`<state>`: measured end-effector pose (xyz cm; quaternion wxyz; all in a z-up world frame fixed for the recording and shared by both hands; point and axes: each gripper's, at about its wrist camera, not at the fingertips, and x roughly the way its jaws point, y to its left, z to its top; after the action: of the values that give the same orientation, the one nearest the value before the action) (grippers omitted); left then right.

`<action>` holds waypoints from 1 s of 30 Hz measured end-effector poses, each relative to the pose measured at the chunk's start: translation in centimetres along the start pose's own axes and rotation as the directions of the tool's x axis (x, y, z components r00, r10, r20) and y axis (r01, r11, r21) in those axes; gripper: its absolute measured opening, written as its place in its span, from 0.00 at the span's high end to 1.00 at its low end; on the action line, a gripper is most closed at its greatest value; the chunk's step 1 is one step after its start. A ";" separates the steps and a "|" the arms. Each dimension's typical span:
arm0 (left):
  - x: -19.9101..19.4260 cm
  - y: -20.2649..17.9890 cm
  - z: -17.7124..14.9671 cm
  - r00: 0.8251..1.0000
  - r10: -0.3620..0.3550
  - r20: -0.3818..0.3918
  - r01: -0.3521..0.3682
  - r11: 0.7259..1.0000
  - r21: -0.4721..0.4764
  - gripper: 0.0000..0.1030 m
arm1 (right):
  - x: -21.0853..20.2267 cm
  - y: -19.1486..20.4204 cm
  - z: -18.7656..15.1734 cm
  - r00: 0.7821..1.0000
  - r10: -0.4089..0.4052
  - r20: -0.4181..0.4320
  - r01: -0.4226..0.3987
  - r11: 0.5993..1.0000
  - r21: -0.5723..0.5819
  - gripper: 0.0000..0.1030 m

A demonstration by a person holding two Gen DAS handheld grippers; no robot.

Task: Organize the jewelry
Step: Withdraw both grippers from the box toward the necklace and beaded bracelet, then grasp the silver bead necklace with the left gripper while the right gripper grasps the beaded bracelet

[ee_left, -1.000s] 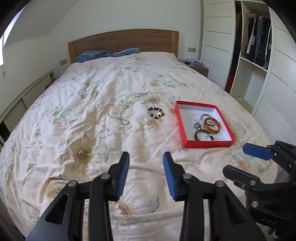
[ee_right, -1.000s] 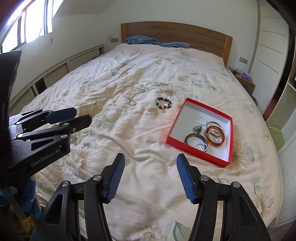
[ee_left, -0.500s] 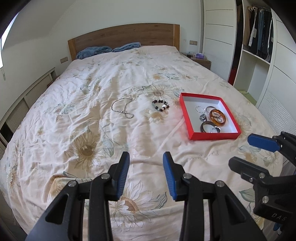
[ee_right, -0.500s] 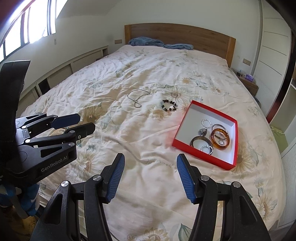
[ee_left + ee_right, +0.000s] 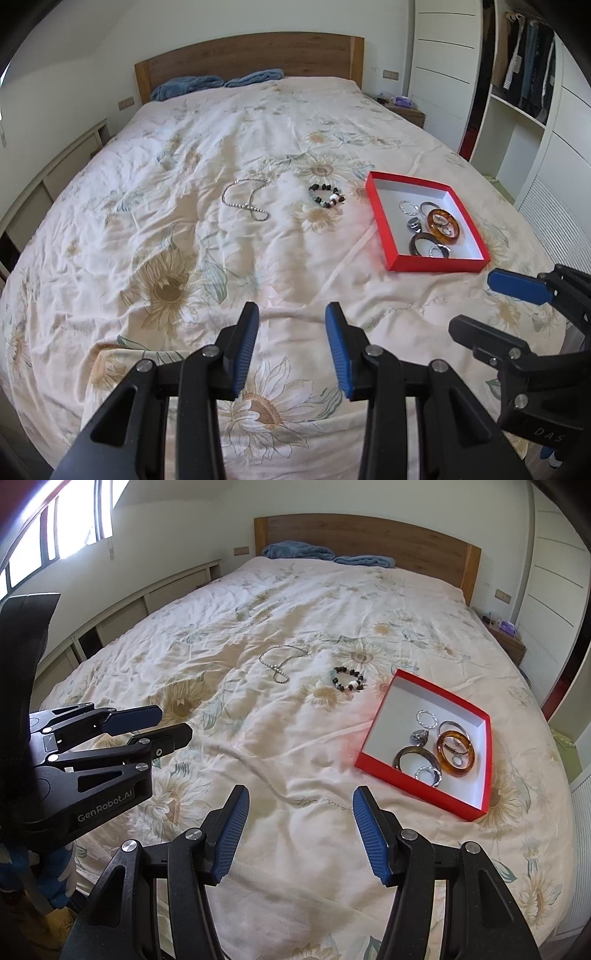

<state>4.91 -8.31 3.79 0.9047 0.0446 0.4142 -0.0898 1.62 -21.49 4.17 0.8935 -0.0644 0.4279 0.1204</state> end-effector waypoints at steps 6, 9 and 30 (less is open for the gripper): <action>1.6 0.8 0.1 0.999 0.026 -0.020 -0.026 0.999 -0.019 0.65 | 1.8 0.3 0.7 0.999 0.024 -0.021 -0.024 1.000 -0.013 0.44; 2.4 1.3 0.2 0.998 0.050 -0.026 -0.050 0.998 -0.028 0.65 | 3.0 0.2 1.1 0.999 0.038 -0.032 -0.038 0.999 -0.015 0.44; 12.2 5.0 3.7 0.984 0.052 -0.172 -0.068 0.994 -0.091 0.65 | 11.9 -2.7 6.3 0.993 0.093 -0.073 -0.095 0.995 -0.029 0.44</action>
<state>16.49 -5.57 -3.00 0.8695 0.0209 0.4920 -0.0385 14.31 -20.80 -1.18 0.8698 -0.0631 0.4600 0.1670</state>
